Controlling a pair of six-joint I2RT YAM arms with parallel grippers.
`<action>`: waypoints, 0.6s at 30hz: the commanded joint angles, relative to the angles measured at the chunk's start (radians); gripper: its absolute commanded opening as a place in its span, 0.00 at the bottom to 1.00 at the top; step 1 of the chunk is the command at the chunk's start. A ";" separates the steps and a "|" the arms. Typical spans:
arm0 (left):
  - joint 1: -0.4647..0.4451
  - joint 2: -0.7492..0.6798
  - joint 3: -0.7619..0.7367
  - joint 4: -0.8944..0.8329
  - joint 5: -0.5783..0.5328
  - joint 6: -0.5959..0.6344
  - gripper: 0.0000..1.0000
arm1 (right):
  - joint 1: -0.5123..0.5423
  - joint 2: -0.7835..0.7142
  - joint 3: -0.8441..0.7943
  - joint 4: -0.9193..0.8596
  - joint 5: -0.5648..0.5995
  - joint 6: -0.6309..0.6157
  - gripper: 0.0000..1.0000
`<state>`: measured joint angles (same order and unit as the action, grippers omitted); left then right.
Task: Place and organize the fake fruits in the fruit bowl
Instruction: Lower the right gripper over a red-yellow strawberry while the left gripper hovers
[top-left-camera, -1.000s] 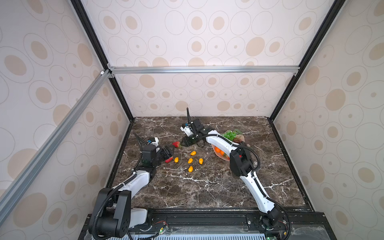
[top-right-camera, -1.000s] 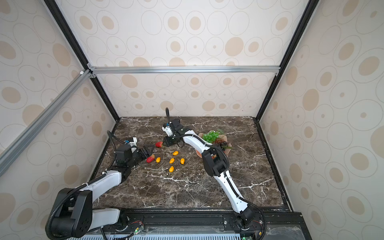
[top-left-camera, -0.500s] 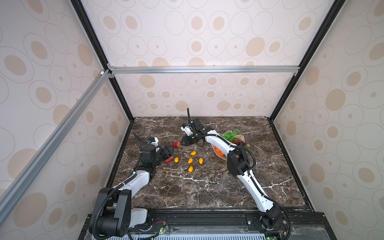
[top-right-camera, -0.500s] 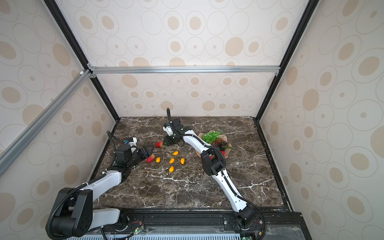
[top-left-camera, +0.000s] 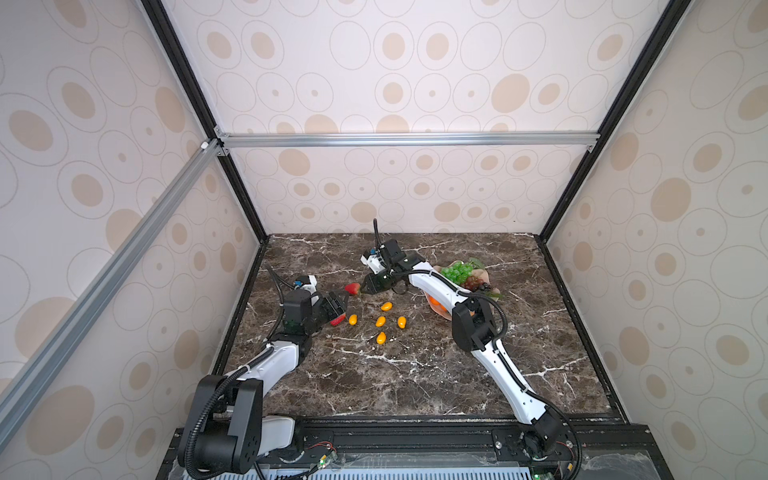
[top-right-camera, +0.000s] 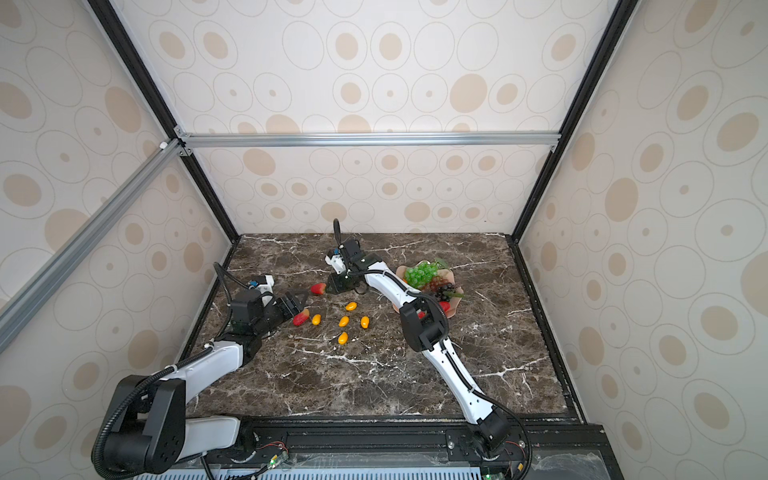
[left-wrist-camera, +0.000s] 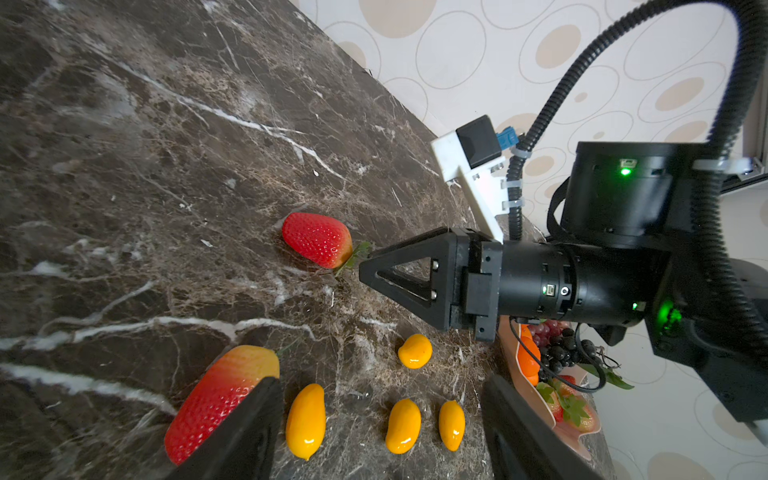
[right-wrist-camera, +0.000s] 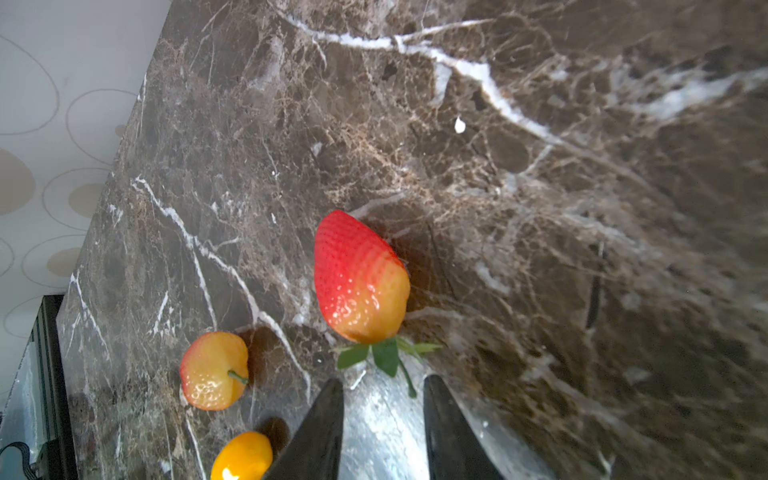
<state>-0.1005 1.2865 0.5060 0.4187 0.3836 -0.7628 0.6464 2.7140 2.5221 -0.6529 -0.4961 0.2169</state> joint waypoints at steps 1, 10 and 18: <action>0.010 0.003 -0.003 0.029 0.010 -0.004 0.76 | -0.002 0.032 0.033 -0.018 -0.013 0.001 0.34; 0.010 0.002 -0.006 0.032 0.009 -0.005 0.76 | -0.003 0.043 0.043 -0.020 -0.012 0.004 0.31; 0.011 0.004 -0.006 0.037 0.013 -0.006 0.76 | -0.002 0.050 0.046 -0.019 -0.016 0.010 0.31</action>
<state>-0.0978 1.2865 0.4992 0.4320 0.3866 -0.7631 0.6464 2.7407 2.5374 -0.6544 -0.4980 0.2214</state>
